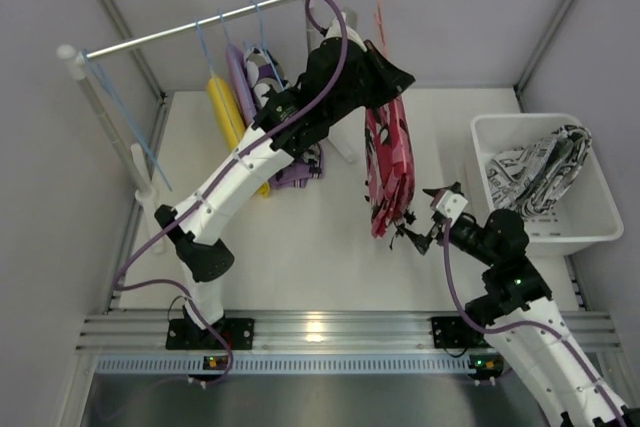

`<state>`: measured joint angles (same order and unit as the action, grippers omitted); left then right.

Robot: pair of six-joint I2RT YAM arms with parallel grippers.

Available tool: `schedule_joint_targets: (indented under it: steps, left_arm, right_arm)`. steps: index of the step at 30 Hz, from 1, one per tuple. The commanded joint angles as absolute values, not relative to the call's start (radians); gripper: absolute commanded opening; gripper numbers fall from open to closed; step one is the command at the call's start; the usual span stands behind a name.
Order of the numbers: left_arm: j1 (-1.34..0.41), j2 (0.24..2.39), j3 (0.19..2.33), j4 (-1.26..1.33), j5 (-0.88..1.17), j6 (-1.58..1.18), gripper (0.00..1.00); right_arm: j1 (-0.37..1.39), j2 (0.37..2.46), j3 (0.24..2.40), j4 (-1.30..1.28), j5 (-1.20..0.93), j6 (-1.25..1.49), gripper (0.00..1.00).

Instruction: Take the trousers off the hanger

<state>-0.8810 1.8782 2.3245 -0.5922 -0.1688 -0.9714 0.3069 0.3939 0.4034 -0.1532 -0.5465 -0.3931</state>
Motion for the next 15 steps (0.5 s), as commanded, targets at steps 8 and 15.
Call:
schedule_joint_targets:
  steps: [8, 15]
  left_arm:
    - [-0.864, 1.871, 2.395, -0.365, -0.063, -1.074, 0.0]
    - [-0.856, 1.868, 2.393, -0.364, -0.04, -1.097, 0.0]
  right_arm:
    - [0.575, 0.629, 0.433, 0.176, -0.319, -0.385, 1.0]
    - [0.624, 0.721, 0.448, 0.345, -0.081, -0.287, 1.0]
